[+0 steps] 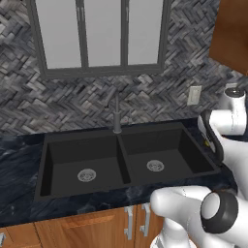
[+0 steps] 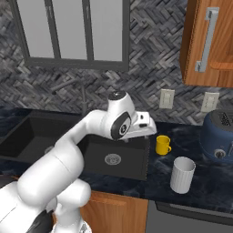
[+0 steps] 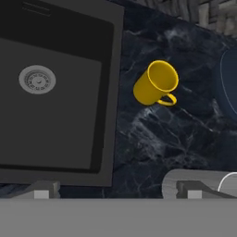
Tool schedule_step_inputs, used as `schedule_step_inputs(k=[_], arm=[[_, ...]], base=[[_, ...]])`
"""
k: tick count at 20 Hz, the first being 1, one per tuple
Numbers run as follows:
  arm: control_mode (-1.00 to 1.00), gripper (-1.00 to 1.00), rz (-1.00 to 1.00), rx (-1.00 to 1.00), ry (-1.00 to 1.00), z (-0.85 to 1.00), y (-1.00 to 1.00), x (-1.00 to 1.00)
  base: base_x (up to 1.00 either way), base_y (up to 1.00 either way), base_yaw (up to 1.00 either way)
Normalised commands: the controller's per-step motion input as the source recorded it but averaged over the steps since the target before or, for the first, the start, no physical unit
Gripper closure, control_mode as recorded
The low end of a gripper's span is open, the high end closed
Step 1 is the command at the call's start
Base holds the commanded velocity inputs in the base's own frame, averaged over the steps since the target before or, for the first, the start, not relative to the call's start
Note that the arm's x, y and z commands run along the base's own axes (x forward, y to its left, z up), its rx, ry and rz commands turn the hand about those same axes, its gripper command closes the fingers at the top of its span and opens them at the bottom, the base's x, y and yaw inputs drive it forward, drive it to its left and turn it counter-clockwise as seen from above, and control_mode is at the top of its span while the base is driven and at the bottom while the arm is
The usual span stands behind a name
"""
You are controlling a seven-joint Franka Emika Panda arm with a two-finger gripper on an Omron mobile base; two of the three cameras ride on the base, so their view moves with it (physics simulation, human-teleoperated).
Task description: Place the mug in the left basin and the glass cup in the right basin of the sink.
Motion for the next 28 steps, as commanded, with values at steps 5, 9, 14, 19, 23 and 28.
schedule_step_inputs(k=[5, 9, 14, 19, 23, 28], arm=[[-1.00, -1.00, 0.00, 0.00, 0.00, -0.13, -0.40, 0.00], [-1.00, -1.00, 0.00, 0.00, 0.00, -0.14, -0.35, -0.02], [-1.00, -1.00, 0.00, 0.00, 0.00, -0.11, -0.36, -0.01], [-1.00, -1.00, 0.00, 0.00, 0.00, -0.12, -0.35, 0.00], [-1.00, -1.00, 0.00, 0.00, 0.00, -0.18, -0.35, 0.00], [-1.00, -1.00, 0.00, -0.01, 0.00, -0.19, -0.34, 0.00]], base=[[0.00, 0.00, 0.00], [0.00, 0.00, 0.00], [0.00, 0.00, 0.00], [0.00, 0.00, 0.00], [0.00, 0.00, 0.00], [0.00, 0.00, 0.00]])
